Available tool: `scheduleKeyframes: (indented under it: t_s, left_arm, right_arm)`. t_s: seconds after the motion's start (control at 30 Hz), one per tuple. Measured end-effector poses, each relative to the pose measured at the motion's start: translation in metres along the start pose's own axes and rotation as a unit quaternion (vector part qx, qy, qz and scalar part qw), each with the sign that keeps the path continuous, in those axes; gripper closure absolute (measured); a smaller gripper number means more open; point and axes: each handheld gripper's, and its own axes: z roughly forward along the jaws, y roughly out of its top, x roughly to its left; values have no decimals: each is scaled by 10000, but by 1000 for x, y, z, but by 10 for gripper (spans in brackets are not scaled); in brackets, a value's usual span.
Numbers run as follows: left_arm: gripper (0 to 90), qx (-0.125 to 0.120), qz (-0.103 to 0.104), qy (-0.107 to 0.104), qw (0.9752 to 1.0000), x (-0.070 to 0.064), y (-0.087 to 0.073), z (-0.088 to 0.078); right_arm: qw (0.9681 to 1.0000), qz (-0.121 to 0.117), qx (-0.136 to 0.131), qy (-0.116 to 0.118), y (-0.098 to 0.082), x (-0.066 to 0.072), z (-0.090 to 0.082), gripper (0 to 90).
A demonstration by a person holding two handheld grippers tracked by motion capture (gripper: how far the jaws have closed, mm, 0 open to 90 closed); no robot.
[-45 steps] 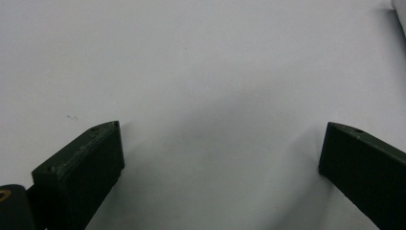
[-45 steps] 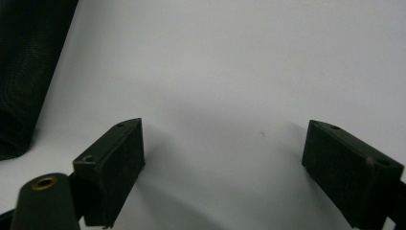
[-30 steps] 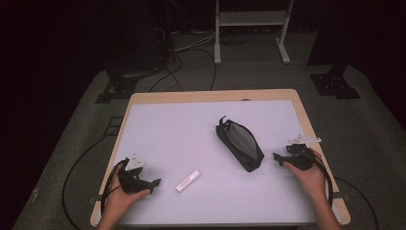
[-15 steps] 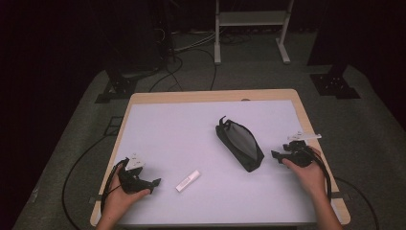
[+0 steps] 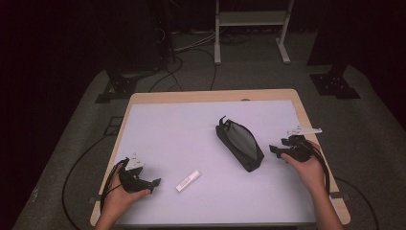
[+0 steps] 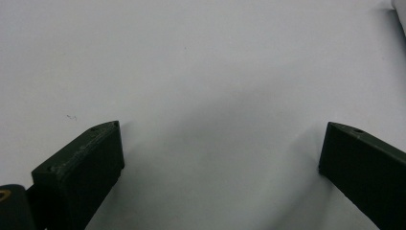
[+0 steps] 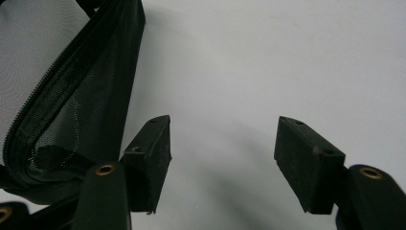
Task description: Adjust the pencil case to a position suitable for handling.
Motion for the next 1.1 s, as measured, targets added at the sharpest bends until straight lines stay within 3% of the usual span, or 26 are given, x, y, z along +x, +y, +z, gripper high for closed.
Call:
scheduleKeyframes:
  t_s: [1.1]
  left_arm:
    - [7, -14, 0, 4, 10000, 0, 0, 0]
  right_arm:
    - [9988, -221, -258, 351, 46, 18, -1, 378]
